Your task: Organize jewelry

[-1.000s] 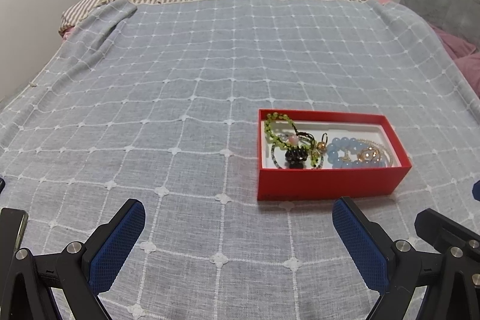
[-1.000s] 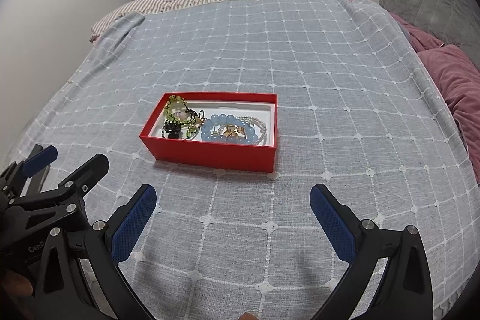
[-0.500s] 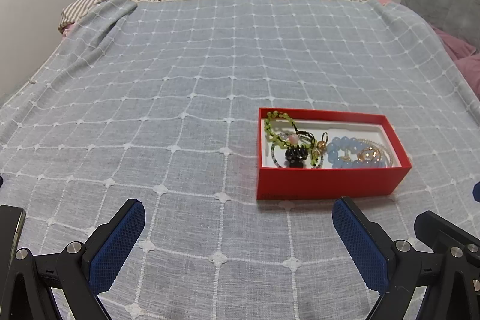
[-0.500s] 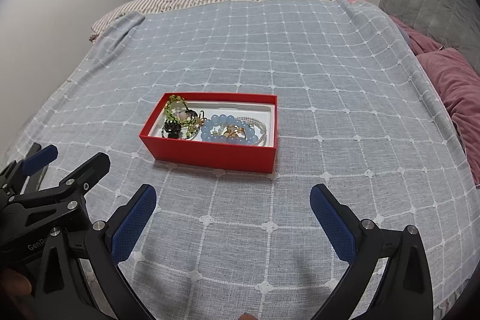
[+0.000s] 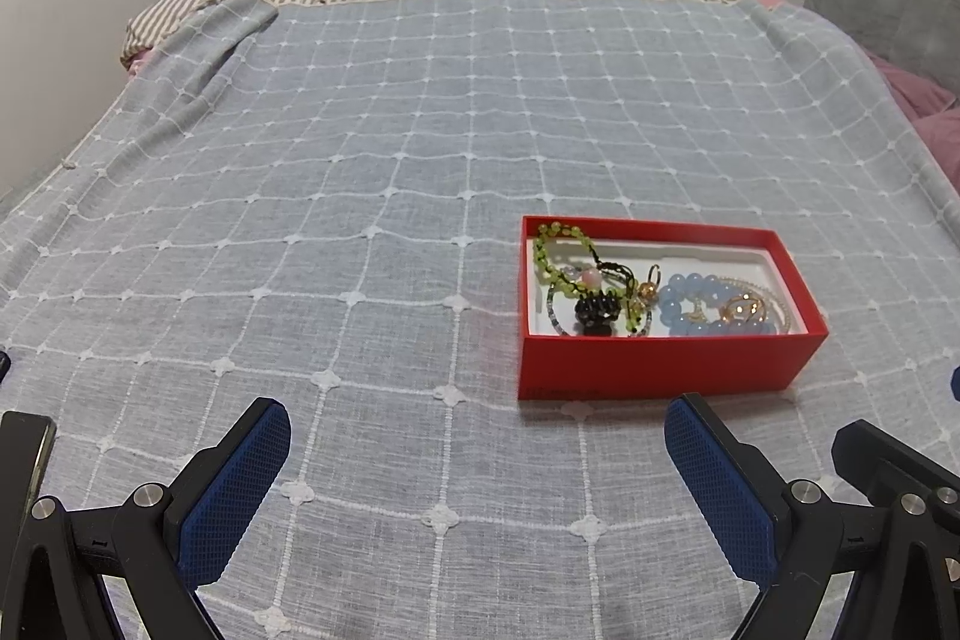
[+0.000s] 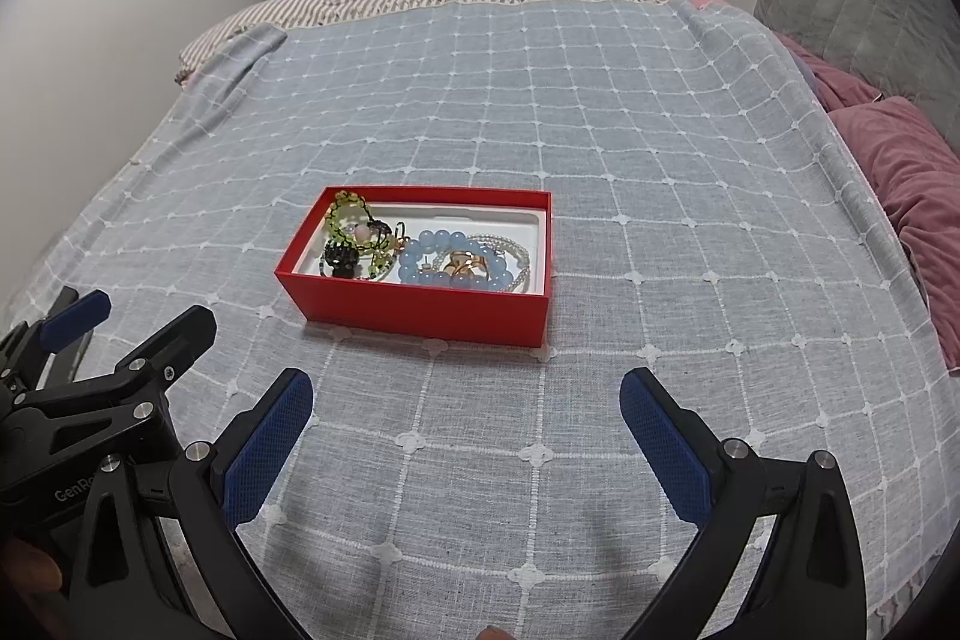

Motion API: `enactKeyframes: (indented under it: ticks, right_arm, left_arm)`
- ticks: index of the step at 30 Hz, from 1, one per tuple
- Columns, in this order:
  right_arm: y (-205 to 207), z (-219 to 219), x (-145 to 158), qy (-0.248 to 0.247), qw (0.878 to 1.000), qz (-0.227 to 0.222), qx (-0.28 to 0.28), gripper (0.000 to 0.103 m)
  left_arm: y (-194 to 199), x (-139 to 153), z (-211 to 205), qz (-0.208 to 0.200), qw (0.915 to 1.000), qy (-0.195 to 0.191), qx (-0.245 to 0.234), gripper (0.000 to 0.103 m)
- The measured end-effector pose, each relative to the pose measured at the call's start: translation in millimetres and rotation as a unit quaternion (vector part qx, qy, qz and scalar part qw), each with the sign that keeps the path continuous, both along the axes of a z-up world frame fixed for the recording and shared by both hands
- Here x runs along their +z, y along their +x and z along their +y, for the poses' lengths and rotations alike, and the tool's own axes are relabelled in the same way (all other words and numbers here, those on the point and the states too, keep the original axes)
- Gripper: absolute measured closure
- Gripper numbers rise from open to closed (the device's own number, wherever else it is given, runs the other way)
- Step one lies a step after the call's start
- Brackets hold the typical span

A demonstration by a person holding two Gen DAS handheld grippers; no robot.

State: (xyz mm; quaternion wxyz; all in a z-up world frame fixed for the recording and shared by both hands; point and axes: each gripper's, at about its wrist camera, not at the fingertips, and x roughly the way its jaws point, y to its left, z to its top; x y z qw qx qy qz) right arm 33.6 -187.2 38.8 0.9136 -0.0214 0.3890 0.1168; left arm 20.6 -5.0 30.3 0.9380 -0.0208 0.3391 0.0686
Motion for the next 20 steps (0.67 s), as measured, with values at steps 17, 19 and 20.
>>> enactKeyframes:
  ticks: [17,19,20]
  right_arm:
    - [-0.5,1.6,-0.4,-0.002,1.000,-0.001,-0.001,0.000]
    - [-0.5,1.6,-0.5,-0.002,1.000,-0.001,-0.001,0.000]
    - [-0.5,1.5,-0.5,-0.002,1.000,-0.001,-0.001,0.000]
  left_arm:
    - [0.4,1.2,2.7,0.001,1.0000,0.001,0.000,0.001]
    - [0.5,1.3,2.6,0.000,1.0000,0.001,0.000,0.001]
    - [0.5,1.3,2.6,0.000,1.0000,0.001,0.000,0.001]
